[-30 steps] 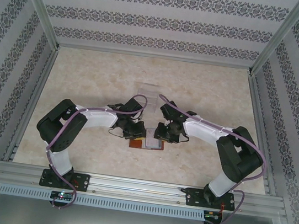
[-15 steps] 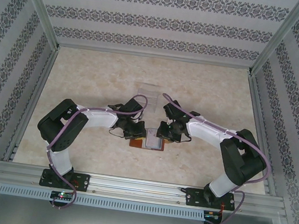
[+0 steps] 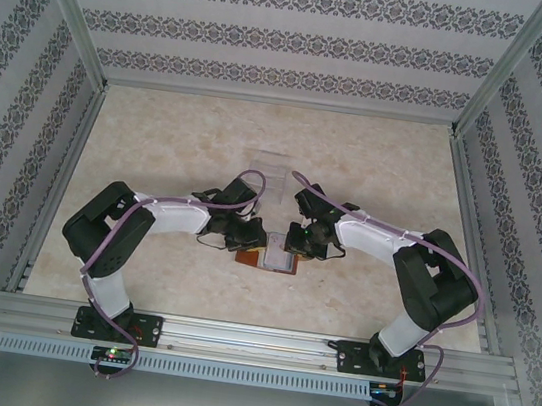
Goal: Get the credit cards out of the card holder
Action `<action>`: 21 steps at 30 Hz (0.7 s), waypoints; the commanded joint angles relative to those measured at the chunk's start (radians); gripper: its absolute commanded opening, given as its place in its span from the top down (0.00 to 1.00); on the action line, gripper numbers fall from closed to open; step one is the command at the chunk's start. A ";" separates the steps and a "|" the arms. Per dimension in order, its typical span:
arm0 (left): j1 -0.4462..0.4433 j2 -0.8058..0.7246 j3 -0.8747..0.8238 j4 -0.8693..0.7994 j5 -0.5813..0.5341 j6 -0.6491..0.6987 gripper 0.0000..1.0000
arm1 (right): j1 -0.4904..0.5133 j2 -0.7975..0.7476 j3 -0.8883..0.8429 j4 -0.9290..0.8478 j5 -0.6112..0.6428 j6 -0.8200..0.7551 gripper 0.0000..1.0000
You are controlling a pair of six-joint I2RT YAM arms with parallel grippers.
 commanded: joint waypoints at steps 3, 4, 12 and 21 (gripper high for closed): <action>0.009 -0.024 -0.020 0.092 0.037 -0.033 0.85 | -0.010 0.012 -0.020 -0.002 0.000 -0.004 0.83; 0.009 -0.021 -0.020 0.098 0.044 -0.036 0.85 | -0.011 0.011 -0.020 -0.002 -0.001 -0.005 0.83; 0.008 0.021 -0.011 0.101 0.073 -0.035 0.83 | -0.010 0.008 -0.016 -0.008 0.002 -0.004 0.83; 0.009 0.046 -0.003 0.062 0.063 -0.020 0.84 | -0.010 0.005 -0.016 -0.011 0.003 -0.004 0.82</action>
